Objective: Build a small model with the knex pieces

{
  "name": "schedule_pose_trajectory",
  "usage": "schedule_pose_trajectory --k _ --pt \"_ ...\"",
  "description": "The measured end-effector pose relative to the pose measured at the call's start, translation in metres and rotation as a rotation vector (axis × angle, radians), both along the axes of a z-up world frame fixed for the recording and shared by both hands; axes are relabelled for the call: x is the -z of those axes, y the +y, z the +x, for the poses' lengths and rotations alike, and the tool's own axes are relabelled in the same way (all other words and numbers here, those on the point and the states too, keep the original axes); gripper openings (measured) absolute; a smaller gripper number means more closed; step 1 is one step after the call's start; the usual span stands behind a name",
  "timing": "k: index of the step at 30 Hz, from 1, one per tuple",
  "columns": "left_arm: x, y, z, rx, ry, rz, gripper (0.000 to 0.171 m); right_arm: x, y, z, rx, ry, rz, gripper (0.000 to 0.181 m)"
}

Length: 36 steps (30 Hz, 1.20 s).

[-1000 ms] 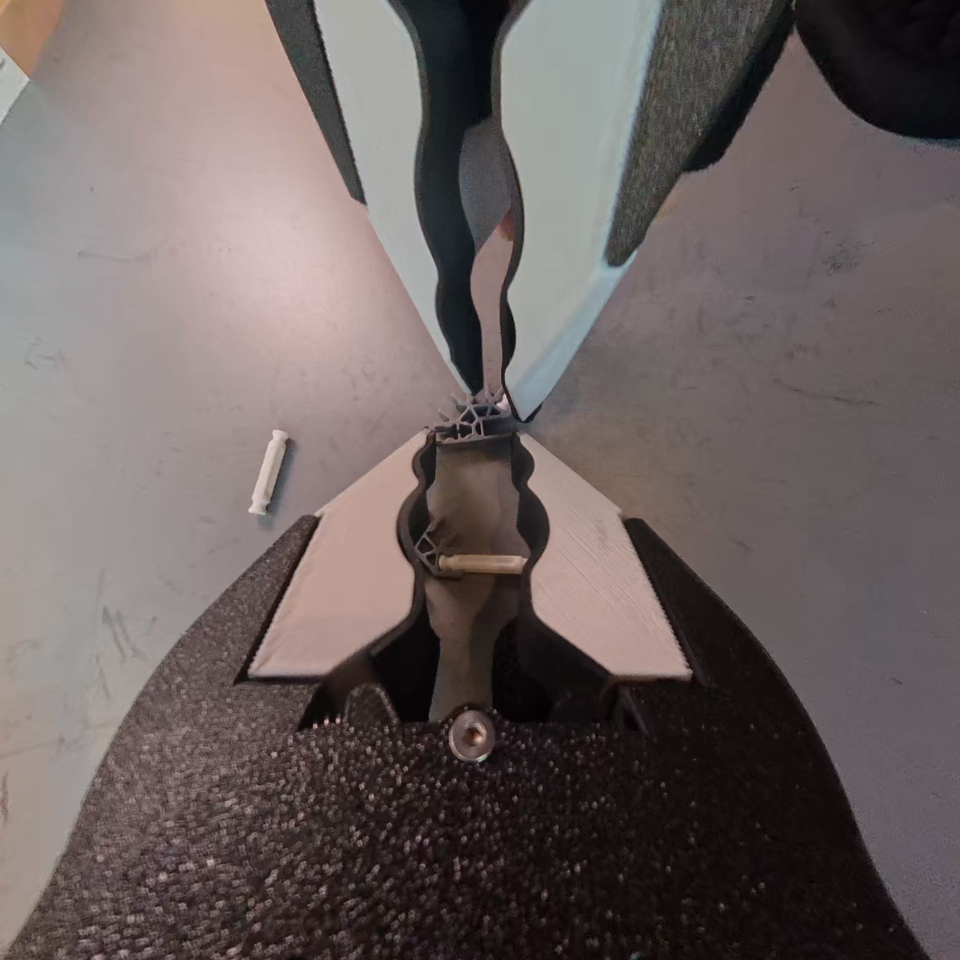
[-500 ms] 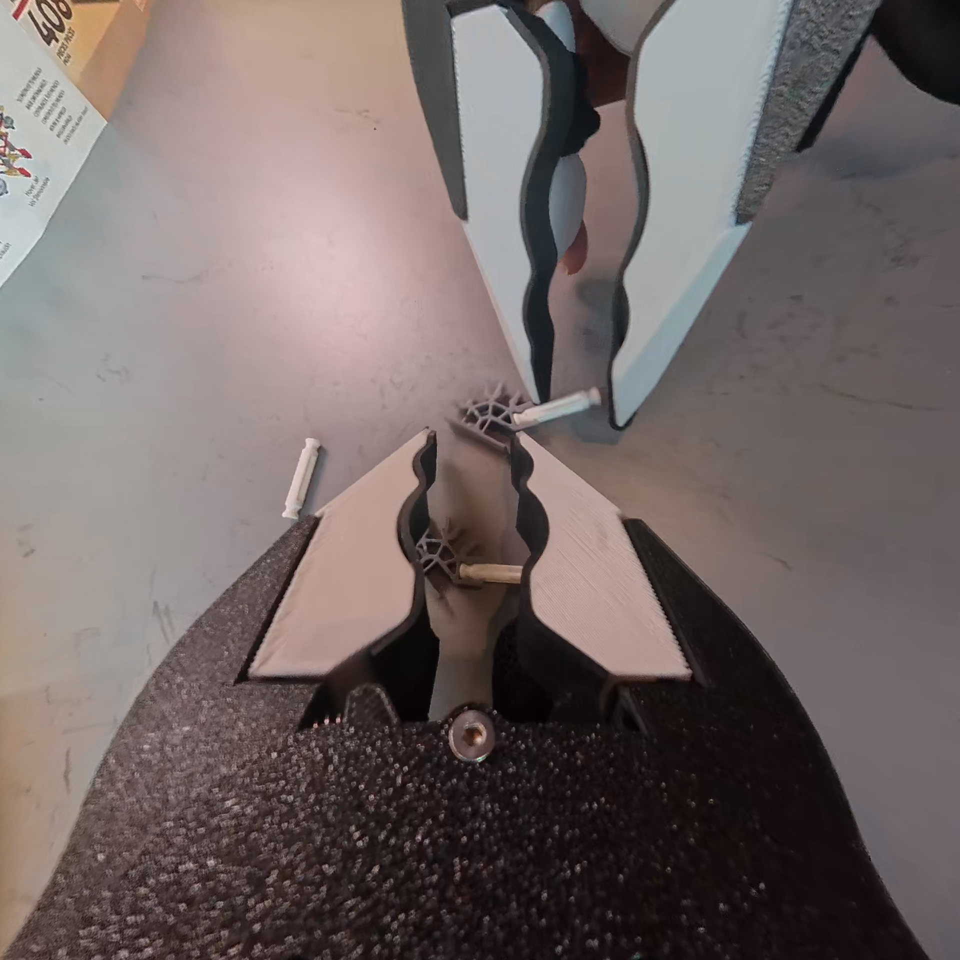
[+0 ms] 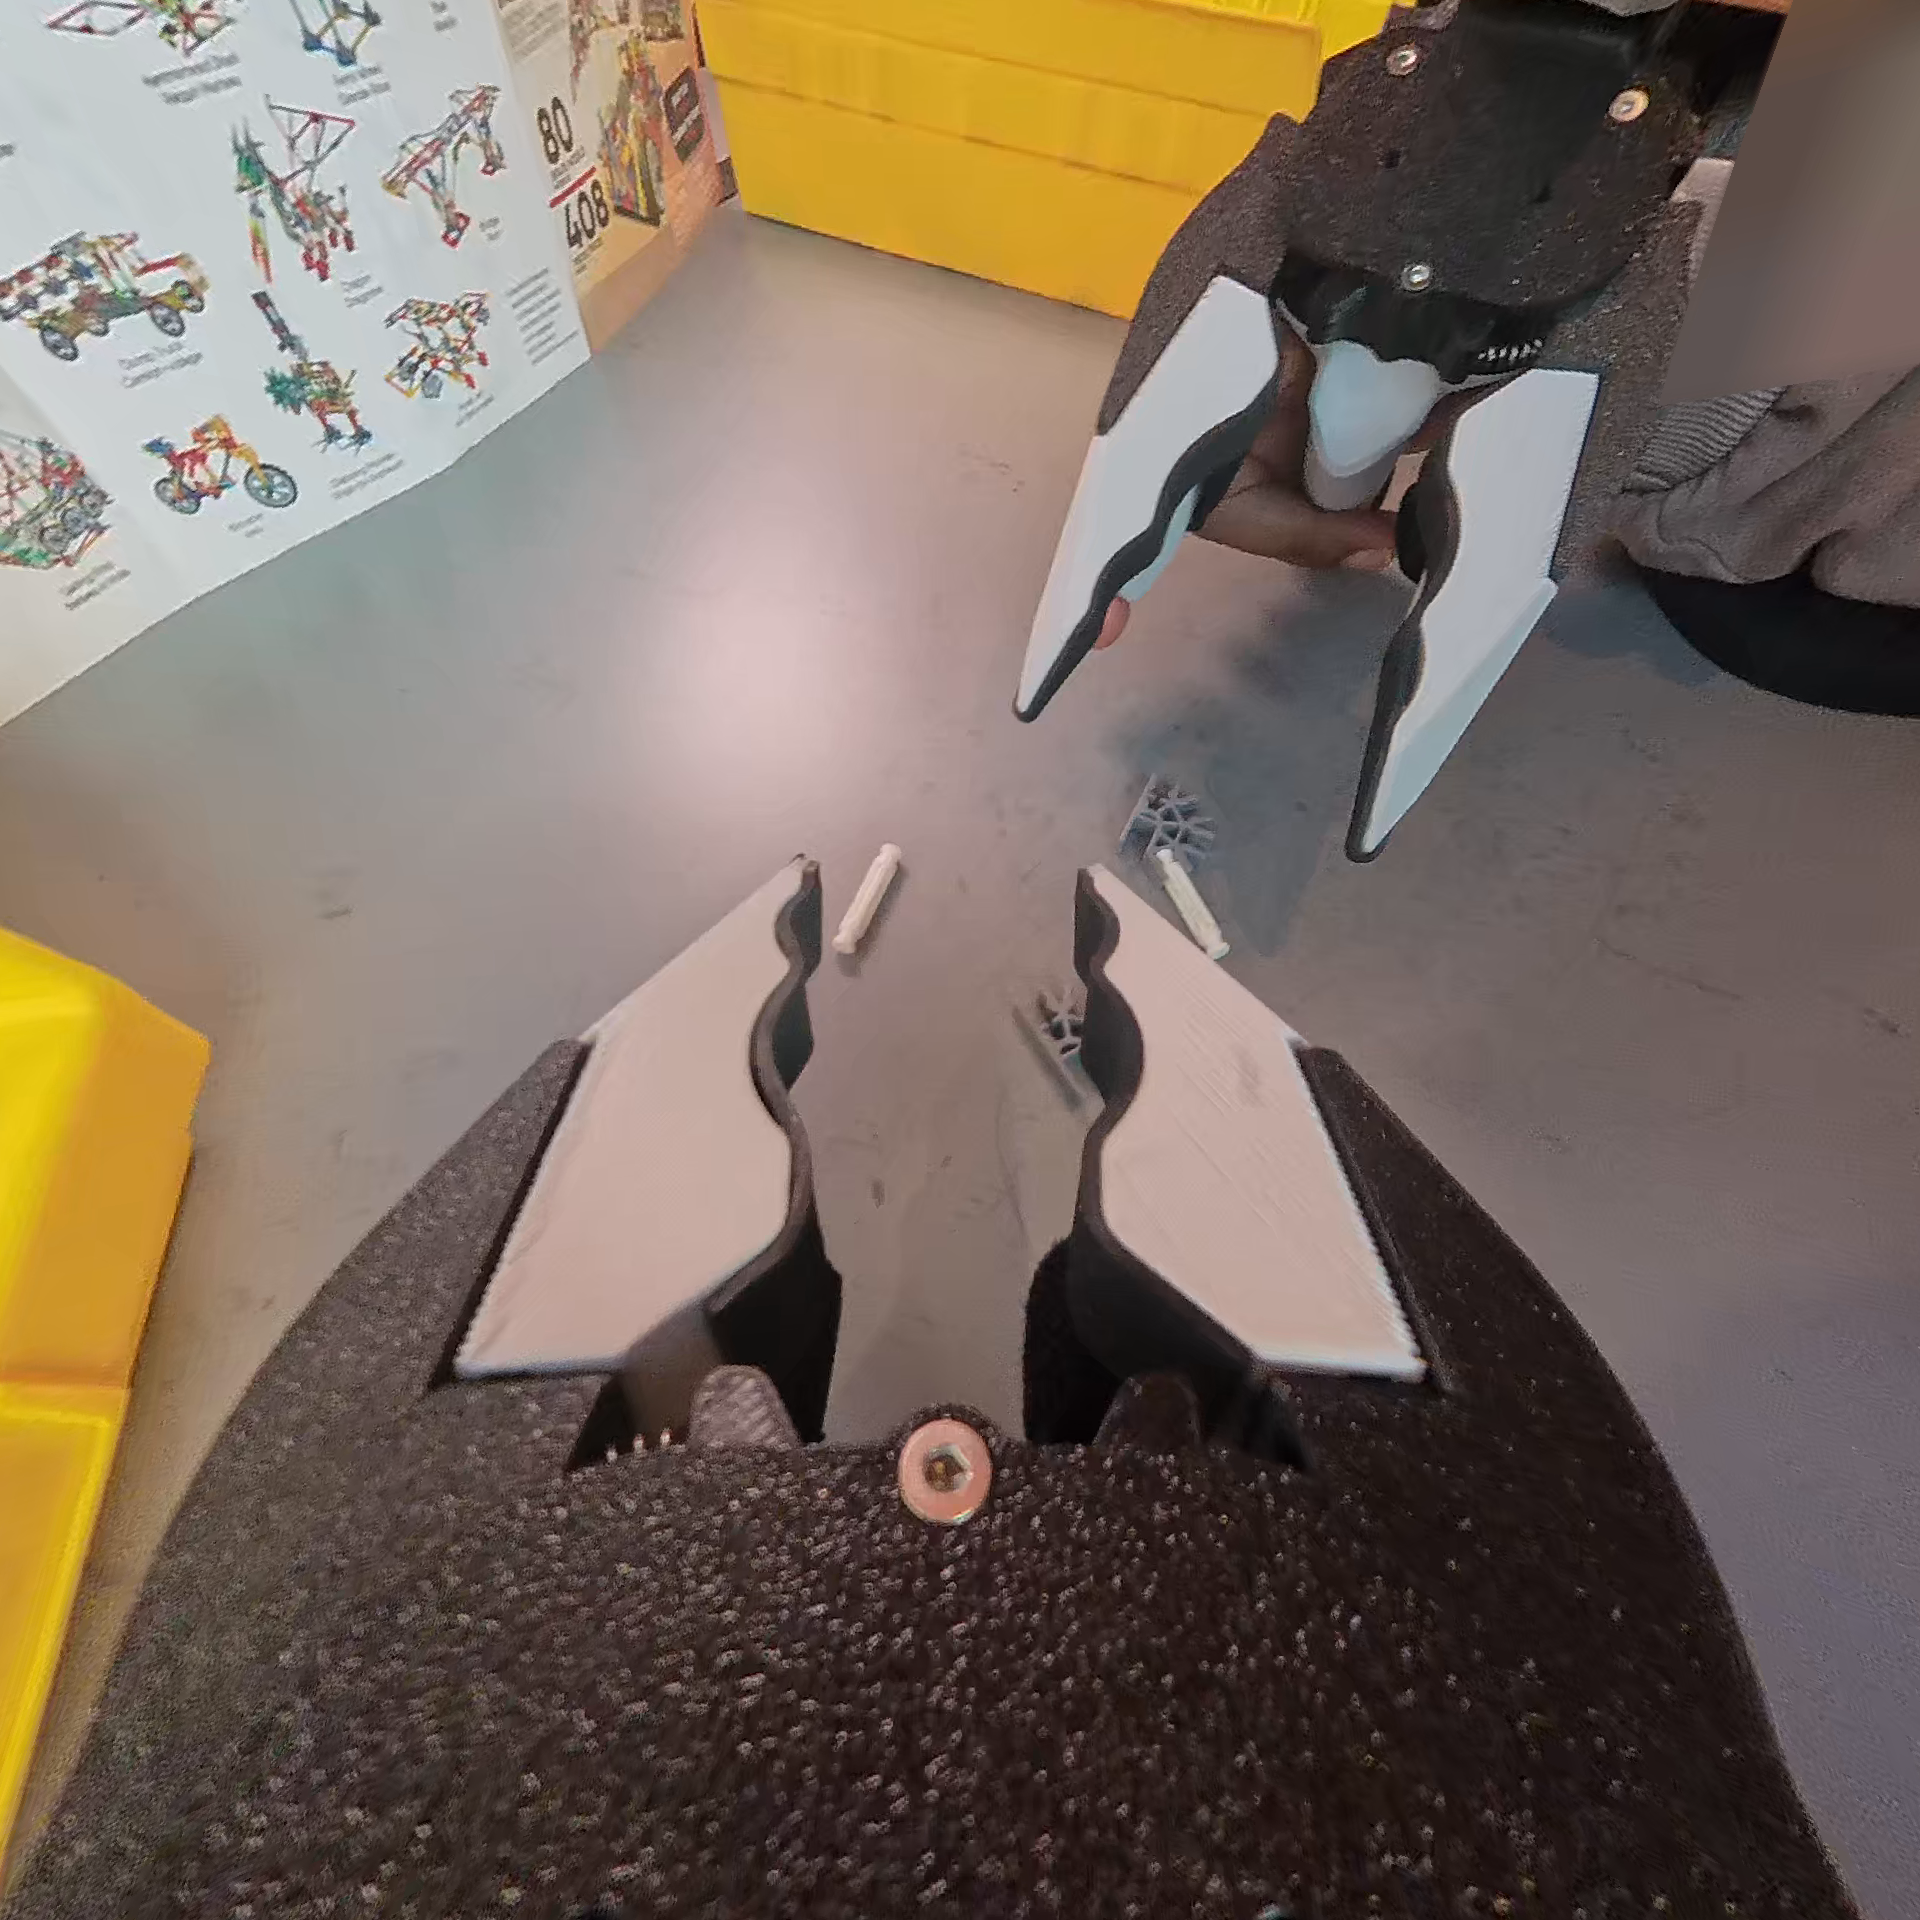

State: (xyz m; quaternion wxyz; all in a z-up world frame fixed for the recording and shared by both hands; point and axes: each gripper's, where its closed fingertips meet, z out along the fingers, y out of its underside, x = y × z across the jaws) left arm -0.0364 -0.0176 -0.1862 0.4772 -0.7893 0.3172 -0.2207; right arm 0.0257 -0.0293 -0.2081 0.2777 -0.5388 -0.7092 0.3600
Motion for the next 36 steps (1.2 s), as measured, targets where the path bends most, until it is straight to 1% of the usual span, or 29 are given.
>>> schedule_pose_trajectory --k 1,2,4,5,8,11,14,18,22,25,32,36 --pt "0.002 0.002 -0.006 -0.017 0.014 -0.003 0.052 0.001 0.0 0.0 -0.001 -0.009 0.006 0.076" --pt "0.004 0.004 -0.012 -0.034 0.033 0.001 0.052 0.003 0.0 0.001 -0.005 -0.021 0.014 0.064" --pt "0.005 0.009 -0.019 -0.056 0.051 0.026 0.047 0.003 -0.003 0.003 -0.041 -0.008 0.025 0.029" --pt "0.005 0.01 -0.019 -0.058 0.05 0.036 0.044 0.001 -0.002 0.003 -0.041 0.003 0.02 0.02" --pt "0.008 0.008 -0.016 -0.031 0.057 0.037 0.043 -0.01 0.001 0.002 -0.024 0.071 0.021 0.022" --pt "0.013 0.004 -0.01 0.013 0.07 0.022 0.043 -0.013 0.0 0.002 -0.03 0.094 0.012 0.034" --pt "0.012 0.0 -0.006 0.048 0.06 0.015 0.043 -0.011 -0.001 0.003 -0.035 0.083 0.019 0.048" --pt "0.01 -0.004 -0.001 0.077 0.028 0.001 0.051 -0.002 -0.001 0.003 -0.028 0.037 0.023 0.064" --pt "0.015 -0.012 0.006 0.112 0.0 -0.09 0.068 0.003 -0.004 0.004 -0.037 0.013 0.034 0.068" --pt "0.018 -0.015 0.009 0.131 0.019 -0.094 0.072 0.008 -0.005 0.006 -0.039 -0.015 0.046 0.069" --pt "0.022 -0.013 0.005 0.118 0.069 -0.079 0.073 0.011 -0.005 0.007 -0.04 -0.032 0.05 0.068" --pt "0.026 -0.017 0.004 0.132 0.078 -0.113 0.07 0.013 -0.008 0.009 -0.048 -0.041 0.056 0.068"
